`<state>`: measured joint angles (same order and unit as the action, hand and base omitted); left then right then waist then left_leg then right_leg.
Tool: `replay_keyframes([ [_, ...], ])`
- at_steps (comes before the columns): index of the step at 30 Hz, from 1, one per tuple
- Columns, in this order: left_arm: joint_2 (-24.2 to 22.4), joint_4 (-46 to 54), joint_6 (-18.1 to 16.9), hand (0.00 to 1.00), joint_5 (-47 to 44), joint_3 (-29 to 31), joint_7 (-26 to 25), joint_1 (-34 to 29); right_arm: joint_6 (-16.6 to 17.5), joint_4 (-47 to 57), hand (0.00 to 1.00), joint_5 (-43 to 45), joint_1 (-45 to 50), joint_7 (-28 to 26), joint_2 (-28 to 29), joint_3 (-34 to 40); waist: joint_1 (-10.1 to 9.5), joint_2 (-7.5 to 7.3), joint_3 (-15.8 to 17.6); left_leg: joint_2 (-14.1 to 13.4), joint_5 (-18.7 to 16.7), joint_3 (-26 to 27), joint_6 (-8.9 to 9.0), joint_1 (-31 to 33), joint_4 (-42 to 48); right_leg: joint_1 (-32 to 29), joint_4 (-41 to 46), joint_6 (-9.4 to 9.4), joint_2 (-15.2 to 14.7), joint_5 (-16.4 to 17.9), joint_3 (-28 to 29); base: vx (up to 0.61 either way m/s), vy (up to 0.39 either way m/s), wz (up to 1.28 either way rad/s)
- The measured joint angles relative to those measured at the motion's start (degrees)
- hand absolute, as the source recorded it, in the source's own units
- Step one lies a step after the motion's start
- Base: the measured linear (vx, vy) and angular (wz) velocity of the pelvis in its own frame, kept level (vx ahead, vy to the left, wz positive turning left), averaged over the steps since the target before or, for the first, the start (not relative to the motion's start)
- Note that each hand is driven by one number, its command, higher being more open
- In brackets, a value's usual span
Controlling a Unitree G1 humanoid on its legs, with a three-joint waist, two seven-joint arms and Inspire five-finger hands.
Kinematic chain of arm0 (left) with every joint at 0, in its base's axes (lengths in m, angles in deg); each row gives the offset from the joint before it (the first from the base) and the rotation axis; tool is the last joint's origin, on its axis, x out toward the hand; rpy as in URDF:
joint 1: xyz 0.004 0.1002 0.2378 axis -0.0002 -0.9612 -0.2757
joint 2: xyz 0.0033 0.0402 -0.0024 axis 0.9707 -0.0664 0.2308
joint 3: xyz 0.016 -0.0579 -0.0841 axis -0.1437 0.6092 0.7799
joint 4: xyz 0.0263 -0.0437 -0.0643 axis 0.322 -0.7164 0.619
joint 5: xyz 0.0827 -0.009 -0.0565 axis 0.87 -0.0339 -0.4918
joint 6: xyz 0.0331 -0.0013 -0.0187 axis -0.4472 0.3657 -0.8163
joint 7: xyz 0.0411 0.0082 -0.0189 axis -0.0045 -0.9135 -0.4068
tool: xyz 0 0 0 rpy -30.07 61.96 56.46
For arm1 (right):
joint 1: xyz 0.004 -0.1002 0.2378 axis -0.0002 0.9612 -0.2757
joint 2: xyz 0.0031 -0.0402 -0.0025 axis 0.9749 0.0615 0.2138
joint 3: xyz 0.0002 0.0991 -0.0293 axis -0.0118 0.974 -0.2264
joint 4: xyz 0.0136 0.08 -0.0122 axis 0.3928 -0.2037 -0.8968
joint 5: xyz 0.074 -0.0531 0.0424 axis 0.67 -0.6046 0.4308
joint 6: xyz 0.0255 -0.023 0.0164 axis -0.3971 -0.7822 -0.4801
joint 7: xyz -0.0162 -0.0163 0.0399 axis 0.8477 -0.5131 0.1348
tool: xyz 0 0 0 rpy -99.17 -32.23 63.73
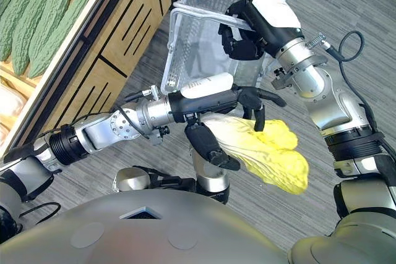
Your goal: Pick vegetable in the basket
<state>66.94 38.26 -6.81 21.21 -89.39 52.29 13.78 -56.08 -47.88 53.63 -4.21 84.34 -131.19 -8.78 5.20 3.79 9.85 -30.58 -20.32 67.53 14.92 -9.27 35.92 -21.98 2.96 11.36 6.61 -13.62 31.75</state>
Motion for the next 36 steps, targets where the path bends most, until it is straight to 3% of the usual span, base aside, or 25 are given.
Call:
replay_keyframes([
  [6,-0.81,-4.51,-0.04,0.00,8.00,0.87,-0.75,0.19,1.24,1.74,0.00,2.00,-2.42,-1.05,0.00,-3.19,0.09,-0.20,-0.13,0.04,-0.01,0.13,0.02,-0.07,-0.03,0.00,0.02,0.00,0.06,0.01,0.07,0.03,0.025,-0.01],
  [15,-6.76,-17.70,-0.35,0.00,23.73,8.54,-5.19,1.96,2.12,2.64,0.00,3.11,-4.30,-2.49,-0.02,-5.08,0.08,-1.06,-0.61,0.04,0.00,1.24,0.02,-0.14,-0.09,-0.67,0.04,-0.03,0.54,-0.03,0.72,0.04,0.025,-0.05],
  [23,-8.08,-21.97,-2.40,0.00,28.50,13.05,-6.23,2.28,2.11,2.62,0.00,4.45,-6.50,-2.66,-0.11,-5.77,0.05,-1.37,-0.71,0.15,-0.01,1.51,0.03,-0.22,-0.13,-0.75,0.04,-0.03,0.57,-0.03,0.86,0.05,0.024,-0.01],
  [34,-6.97,-26.56,-1.50,0.00,30.79,17.38,-6.67,2.29,2.47,3.15,0.00,9.35,-6.27,-4.71,-2.63,-5.74,-0.09,-1.76,-0.76,0.14,-0.01,1.57,0.03,-0.21,-0.10,-0.77,0.03,-0.05,0.53,-0.04,0.85,0.05,0.022,0.00],
  [35,-6.76,-27.96,0.00,1.00,30.78,19.97,-7.51,2.30,2.87,4.12,0.00,9.33,-5.62,-5.55,-3.77,-6.10,0.02,-1.84,-0.71,0.14,0.00,1.58,0.02,-0.21,-0.09,-0.78,0.02,-0.05,0.54,-0.05,0.86,0.05,0.023,0.00],
  [36,-6.60,-29.07,1.03,1.00,30.76,22.23,-8.34,2.68,3.62,4.89,0.00,9.32,-4.64,-6.26,-4.44,-6.68,0.00,-1.91,-0.73,0.13,0.01,1.58,0.00,-0.22,-0.10,-0.77,0.03,-0.05,0.54,-0.05,0.84,0.04,0.018,0.01],
])
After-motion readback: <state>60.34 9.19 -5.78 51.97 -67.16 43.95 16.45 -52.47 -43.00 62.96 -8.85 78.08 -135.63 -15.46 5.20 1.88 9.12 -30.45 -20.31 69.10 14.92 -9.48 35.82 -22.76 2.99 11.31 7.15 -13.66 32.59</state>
